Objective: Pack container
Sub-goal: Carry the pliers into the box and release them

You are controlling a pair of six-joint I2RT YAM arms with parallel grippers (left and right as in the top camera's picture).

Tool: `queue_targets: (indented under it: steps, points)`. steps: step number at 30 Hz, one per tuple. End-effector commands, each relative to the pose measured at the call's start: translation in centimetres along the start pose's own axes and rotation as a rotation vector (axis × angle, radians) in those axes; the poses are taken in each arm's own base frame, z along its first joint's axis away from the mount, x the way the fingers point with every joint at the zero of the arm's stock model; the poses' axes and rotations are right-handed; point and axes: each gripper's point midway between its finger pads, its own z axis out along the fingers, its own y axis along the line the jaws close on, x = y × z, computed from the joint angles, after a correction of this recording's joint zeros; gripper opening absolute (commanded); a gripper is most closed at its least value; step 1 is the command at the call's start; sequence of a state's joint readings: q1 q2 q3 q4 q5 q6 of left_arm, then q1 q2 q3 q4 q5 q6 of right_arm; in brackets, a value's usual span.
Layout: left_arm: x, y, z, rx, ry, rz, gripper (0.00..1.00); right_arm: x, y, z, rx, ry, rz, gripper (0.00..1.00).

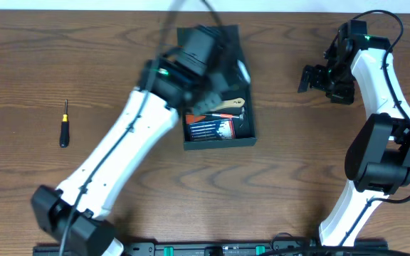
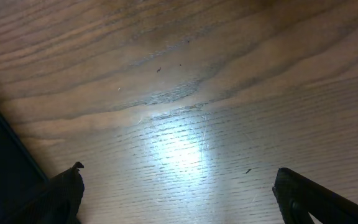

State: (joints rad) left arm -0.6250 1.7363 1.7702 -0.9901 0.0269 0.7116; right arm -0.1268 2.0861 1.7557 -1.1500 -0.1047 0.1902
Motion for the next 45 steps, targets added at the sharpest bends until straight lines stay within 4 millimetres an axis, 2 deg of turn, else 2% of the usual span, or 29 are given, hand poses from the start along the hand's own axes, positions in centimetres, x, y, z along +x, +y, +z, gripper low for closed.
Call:
queue_targets:
  steps: [1, 4, 10, 19, 23, 26, 29, 30, 31, 32, 35, 37, 39, 42, 45]
  points:
    - [0.3, -2.3, 3.1, 0.070, 0.057, 0.306, 0.06, 0.2, 0.2, 0.5, 0.000, 0.011, -0.017, 0.99]
    - [0.5, -3.4, 5.5, 0.116, 0.090, 0.365, 0.06, 0.2, 0.2, 0.5, 0.000, 0.011, -0.017, 0.99]
    - [1.5, -4.4, 10.3, 0.183, 0.143, 0.457, 0.06, 0.2, 0.2, 0.5, 0.000, 0.012, -0.017, 0.99]
    - [1.9, -5.0, 14.1, 0.211, 0.157, 0.521, 0.06, 0.2, 0.2, 0.5, 0.000, 0.012, -0.017, 0.99]
    - [1.4, -4.9, 15.7, 0.195, 0.143, 0.520, 0.07, 0.2, 0.2, 0.5, 0.000, 0.012, -0.017, 0.99]
    - [1.5, -5.0, 16.2, 0.198, 0.146, 0.519, 0.16, 0.2, 0.2, 0.5, 0.001, 0.013, -0.017, 0.99]
    - [1.6, -4.8, 16.1, 0.192, 0.150, 0.490, 0.35, 0.3, 0.2, 0.5, 0.001, 0.016, -0.017, 0.99]
    - [1.5, -4.7, 16.0, 0.187, 0.151, 0.483, 0.40, 0.3, 0.2, 0.5, 0.001, 0.016, -0.017, 0.99]
    - [1.5, -4.6, 15.8, 0.179, 0.154, 0.469, 0.73, 0.3, 0.2, 0.5, 0.001, 0.016, -0.017, 0.99]
    - [1.5, -4.3, 15.6, 0.167, 0.158, 0.449, 0.98, 0.3, 0.2, 0.5, 0.000, 0.016, -0.017, 0.99]
    - [1.0, -2.6, 13.9, 0.076, 0.177, 0.320, 0.98, 0.3, 0.3, 0.5, -0.002, 0.017, -0.017, 0.99]
    - [1.0, -0.9, 11.7, -0.012, 0.195, 0.192, 0.98, 0.3, 0.3, 0.5, -0.002, 0.017, -0.017, 0.99]
    - [1.3, 0.2, 8.7, -0.079, 0.206, 0.069, 0.98, 0.3, 0.3, 0.5, -0.002, 0.017, -0.017, 0.99]
    - [2.3, 0.9, 3.7, -0.112, 0.201, -0.040, 0.98, 0.3, 0.3, 0.5, -0.002, 0.016, -0.017, 0.99]
    - [5.0, 2.4, -0.6, -0.144, 0.214, -0.161, 0.98, 0.2, 0.3, 0.5, -0.004, 0.010, -0.017, 0.99]
